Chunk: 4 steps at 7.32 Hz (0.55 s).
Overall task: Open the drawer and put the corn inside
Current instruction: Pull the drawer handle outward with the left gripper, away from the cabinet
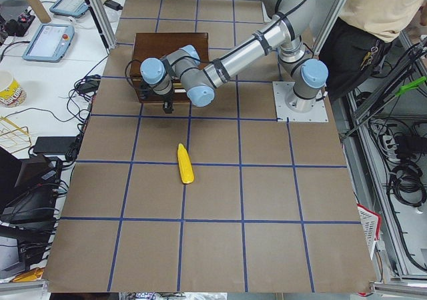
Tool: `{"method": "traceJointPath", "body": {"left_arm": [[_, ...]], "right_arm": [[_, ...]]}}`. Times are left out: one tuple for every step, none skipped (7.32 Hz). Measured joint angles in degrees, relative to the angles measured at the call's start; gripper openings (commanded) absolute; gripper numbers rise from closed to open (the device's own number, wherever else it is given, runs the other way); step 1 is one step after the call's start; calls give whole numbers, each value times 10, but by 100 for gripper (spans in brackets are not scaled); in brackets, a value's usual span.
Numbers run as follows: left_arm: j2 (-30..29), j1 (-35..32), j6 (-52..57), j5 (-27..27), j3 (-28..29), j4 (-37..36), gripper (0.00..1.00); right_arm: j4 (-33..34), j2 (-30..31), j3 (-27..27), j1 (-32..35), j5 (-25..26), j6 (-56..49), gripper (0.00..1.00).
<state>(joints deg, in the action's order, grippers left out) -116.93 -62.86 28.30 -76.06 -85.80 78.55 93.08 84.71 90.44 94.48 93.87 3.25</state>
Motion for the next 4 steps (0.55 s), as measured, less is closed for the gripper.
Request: {"method": "traceJointPath", "body": {"left_arm": [[0,2,0,-2,1,0,100],[1,5,0,-3,1,0,100],[1,10,1,-3,2,0,100],[1,16,1,-3,2,1,100]], "right_arm": [[0,0,0,0,0,0,100],[0,0,0,0,0,0,100],[0,0,0,0,0,0,100],[0,0,0,0,0,0,100]]}}
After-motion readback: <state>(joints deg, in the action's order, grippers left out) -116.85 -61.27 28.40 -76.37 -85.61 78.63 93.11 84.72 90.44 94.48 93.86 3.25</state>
